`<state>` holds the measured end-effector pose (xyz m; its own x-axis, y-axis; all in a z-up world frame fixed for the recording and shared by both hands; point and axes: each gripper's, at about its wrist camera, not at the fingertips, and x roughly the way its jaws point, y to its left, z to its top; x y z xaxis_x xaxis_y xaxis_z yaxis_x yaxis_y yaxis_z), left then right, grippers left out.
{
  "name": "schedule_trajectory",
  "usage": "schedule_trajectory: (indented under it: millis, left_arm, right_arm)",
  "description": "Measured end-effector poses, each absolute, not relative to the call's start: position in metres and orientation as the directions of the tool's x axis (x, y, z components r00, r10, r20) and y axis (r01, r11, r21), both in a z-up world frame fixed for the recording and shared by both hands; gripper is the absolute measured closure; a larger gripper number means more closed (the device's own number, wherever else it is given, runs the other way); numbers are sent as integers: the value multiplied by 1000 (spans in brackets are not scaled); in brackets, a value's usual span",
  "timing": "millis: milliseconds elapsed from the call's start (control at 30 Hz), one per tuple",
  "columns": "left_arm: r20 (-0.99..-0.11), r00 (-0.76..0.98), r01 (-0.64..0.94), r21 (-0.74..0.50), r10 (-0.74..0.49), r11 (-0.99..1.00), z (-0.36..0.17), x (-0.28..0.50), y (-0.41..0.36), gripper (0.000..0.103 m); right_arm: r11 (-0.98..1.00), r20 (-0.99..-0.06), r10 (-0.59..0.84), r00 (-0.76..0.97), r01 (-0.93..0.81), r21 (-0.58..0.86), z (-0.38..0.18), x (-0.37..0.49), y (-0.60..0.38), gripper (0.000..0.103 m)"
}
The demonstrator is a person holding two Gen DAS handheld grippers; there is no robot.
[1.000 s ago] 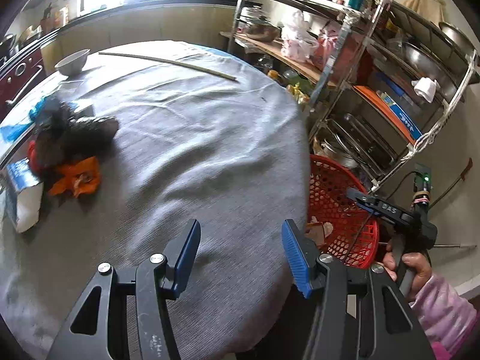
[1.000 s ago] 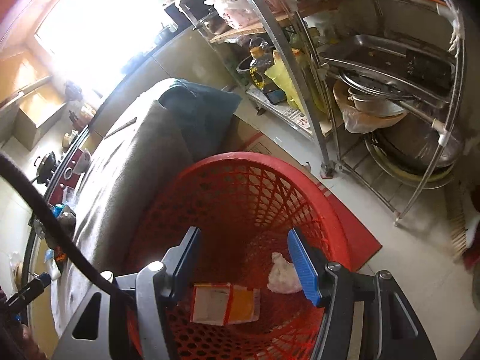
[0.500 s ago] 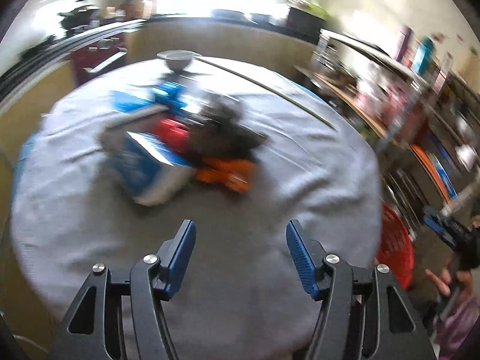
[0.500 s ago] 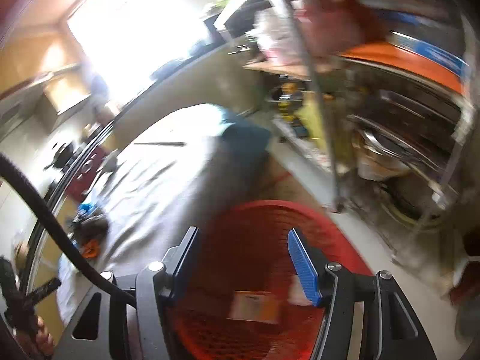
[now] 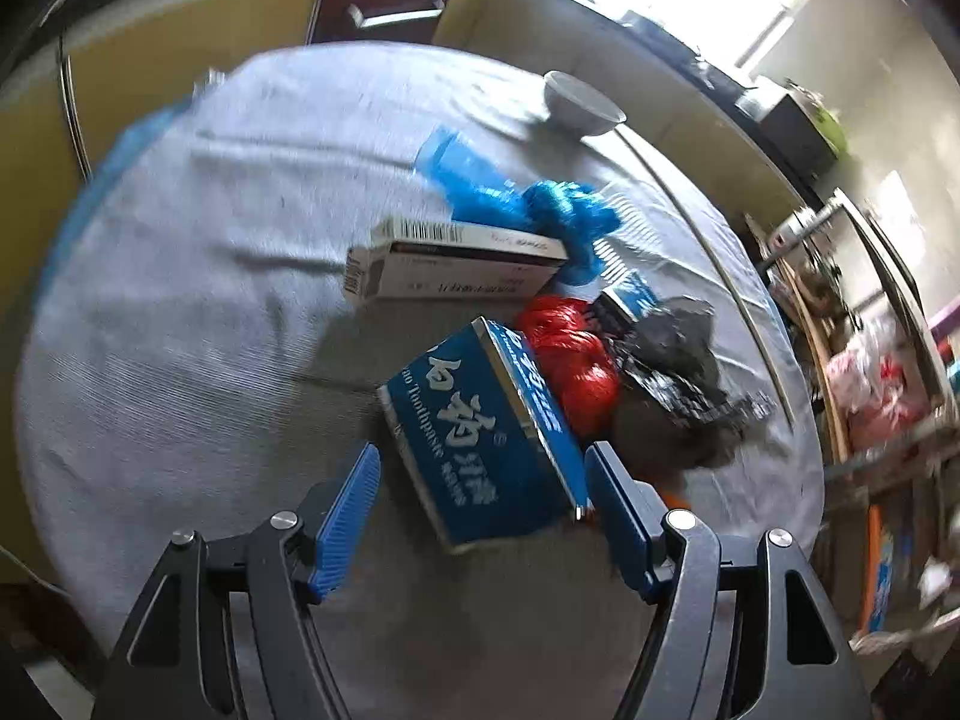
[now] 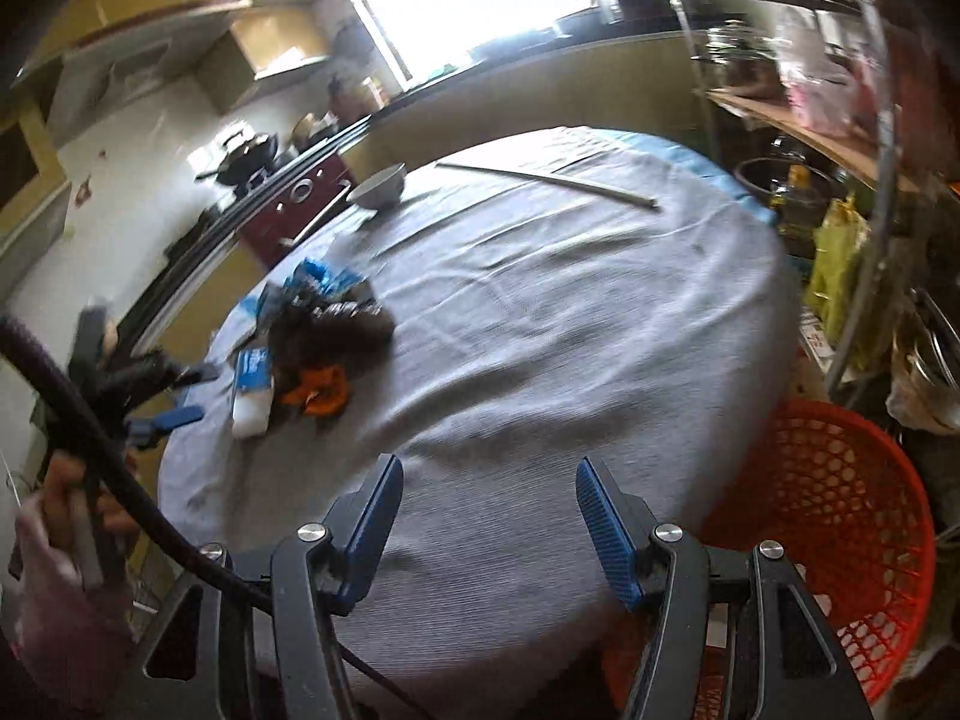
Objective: Collect trash
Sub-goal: 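Move both tools back over the trash pile on the table, then grasp the black plastic bag with the right tool while the left tool grasps the blue toothpaste box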
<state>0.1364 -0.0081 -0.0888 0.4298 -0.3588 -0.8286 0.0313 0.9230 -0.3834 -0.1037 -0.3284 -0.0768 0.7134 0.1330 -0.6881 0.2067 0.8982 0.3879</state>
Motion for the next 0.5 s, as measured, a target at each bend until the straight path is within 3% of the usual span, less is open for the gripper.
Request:
schedule_trajectory:
  millis: [333, 500]
  left_arm:
    - [-830, 429, 1, -395, -357, 919, -113, 148, -13, 33]
    - [-832, 445, 58, -341, -330, 938, -116, 149, -13, 51]
  right_arm:
    - [923, -655, 194, 730, 90, 374, -51, -43, -297, 39]
    - [939, -665, 226, 712, 23, 344, -50, 9, -272, 39]
